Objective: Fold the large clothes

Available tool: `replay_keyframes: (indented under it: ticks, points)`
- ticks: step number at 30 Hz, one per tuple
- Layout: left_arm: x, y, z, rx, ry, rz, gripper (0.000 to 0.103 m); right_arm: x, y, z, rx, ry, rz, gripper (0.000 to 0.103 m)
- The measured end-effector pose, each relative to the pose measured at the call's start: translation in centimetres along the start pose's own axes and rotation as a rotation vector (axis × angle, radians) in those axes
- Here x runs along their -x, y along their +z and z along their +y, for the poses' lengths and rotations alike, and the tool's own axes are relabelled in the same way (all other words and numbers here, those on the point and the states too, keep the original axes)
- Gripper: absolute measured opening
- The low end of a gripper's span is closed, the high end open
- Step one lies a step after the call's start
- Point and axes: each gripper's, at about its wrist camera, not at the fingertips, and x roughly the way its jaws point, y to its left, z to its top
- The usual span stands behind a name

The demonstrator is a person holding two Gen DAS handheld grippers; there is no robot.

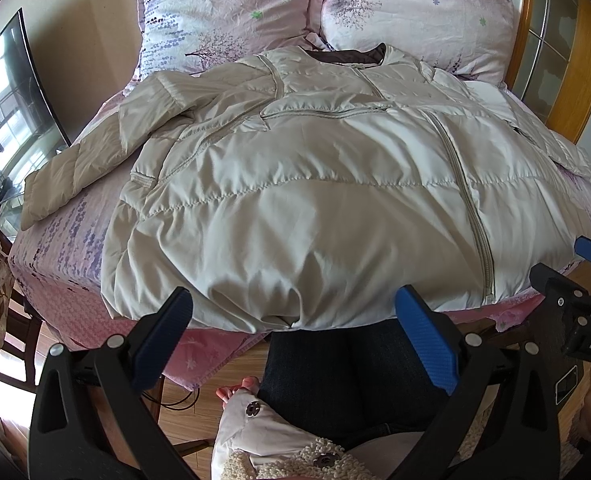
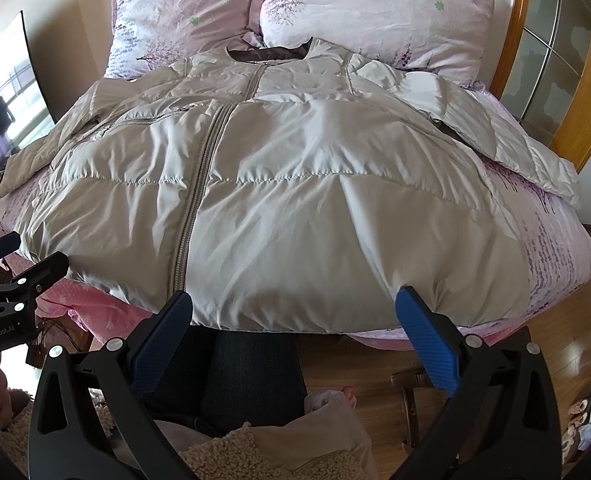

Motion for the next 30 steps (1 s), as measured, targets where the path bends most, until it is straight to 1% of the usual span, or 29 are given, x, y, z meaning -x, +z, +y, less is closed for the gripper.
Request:
replay_keyframes:
  ticks: [13,17,21,24,26,28,30]
  points:
    - [-0.1,-0.1,0.2,0.001,0.006,0.001,0.101,-0.1,0.3,0.2,0.001,0.003,-0.003,0.102]
    - [0.3,0.2,0.6,0.008,0.009,-0.008,0.101,0.3,1.2,-0.9,-0.021,0.007,-0.037,0.102]
    - [-0.2,1.1,1.6,0.021,-0.017,-0.012,0.101,0.9,2.7,-4.4,-0.121,0.034,-0.118,0.102]
    - [-0.3,1.6,2.3,0.042,-0.066,-0.004,0.101,1.0,4.0,-8.2,-0.226,0.082,-0.189,0.102]
    - [-0.6,2.3,3.4,0.081,-0.117,0.014,0.101,0.7,4.9,-10.8,-0.297,0.105,-0.216,0.102]
    - [-0.7,2.8,4.1,0.108,-0.148,0.016,0.101,0.1,5.7,-14.1,-0.403,0.117,-0.230,0.102]
    - [-0.6,3.4,4.9,0.118,-0.143,0.007,0.101,-0.8,6.3,-17.7,-0.528,0.134,-0.226,0.102]
